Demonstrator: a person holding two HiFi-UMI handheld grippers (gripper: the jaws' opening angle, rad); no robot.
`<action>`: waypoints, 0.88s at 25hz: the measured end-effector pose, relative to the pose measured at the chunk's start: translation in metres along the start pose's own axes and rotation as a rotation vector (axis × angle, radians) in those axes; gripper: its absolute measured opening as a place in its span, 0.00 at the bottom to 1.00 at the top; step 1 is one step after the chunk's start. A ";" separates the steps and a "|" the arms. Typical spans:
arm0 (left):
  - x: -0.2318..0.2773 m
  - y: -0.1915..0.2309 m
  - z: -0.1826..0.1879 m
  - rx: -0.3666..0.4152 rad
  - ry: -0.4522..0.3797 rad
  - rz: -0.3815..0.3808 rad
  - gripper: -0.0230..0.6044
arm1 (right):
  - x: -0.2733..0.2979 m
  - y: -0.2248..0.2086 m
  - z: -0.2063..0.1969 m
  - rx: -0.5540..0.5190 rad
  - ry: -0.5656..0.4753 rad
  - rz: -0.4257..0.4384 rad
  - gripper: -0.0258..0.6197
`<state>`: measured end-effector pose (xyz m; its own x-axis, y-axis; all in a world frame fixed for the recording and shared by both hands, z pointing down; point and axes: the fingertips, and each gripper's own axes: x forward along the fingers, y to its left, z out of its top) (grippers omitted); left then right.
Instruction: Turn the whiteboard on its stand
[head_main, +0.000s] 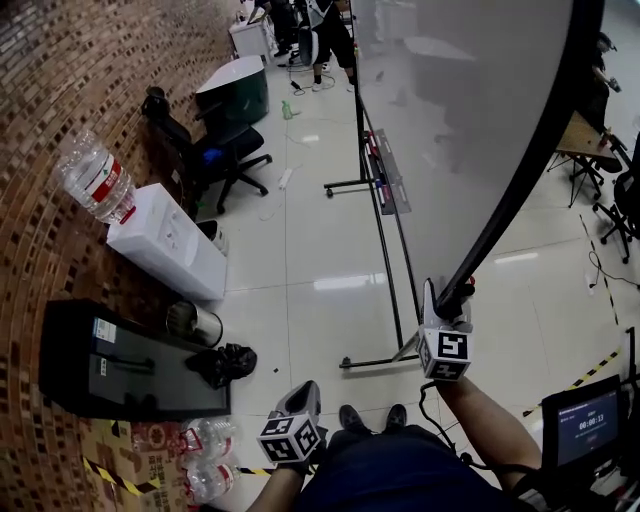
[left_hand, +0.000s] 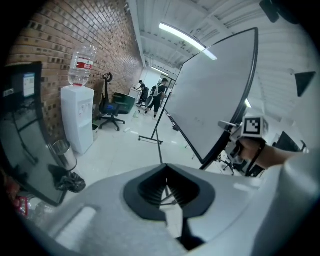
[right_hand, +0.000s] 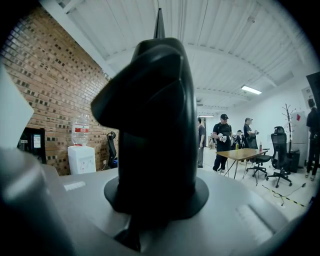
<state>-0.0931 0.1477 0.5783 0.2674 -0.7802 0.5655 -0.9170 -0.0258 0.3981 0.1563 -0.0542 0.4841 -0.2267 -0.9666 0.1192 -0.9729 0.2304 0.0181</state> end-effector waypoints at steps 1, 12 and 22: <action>-0.002 -0.008 -0.002 0.002 -0.001 0.001 0.05 | -0.002 0.003 0.000 -0.005 0.001 -0.001 0.19; -0.044 -0.022 -0.064 -0.024 0.086 0.099 0.05 | -0.029 0.027 0.013 0.017 -0.009 0.018 0.19; -0.064 -0.022 -0.069 -0.045 0.002 0.029 0.05 | -0.056 0.014 -0.003 0.028 -0.008 0.003 0.19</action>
<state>-0.0699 0.2416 0.5829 0.2417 -0.7789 0.5786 -0.9102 0.0247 0.4134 0.1560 0.0039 0.4805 -0.2301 -0.9668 0.1110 -0.9730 0.2304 -0.0105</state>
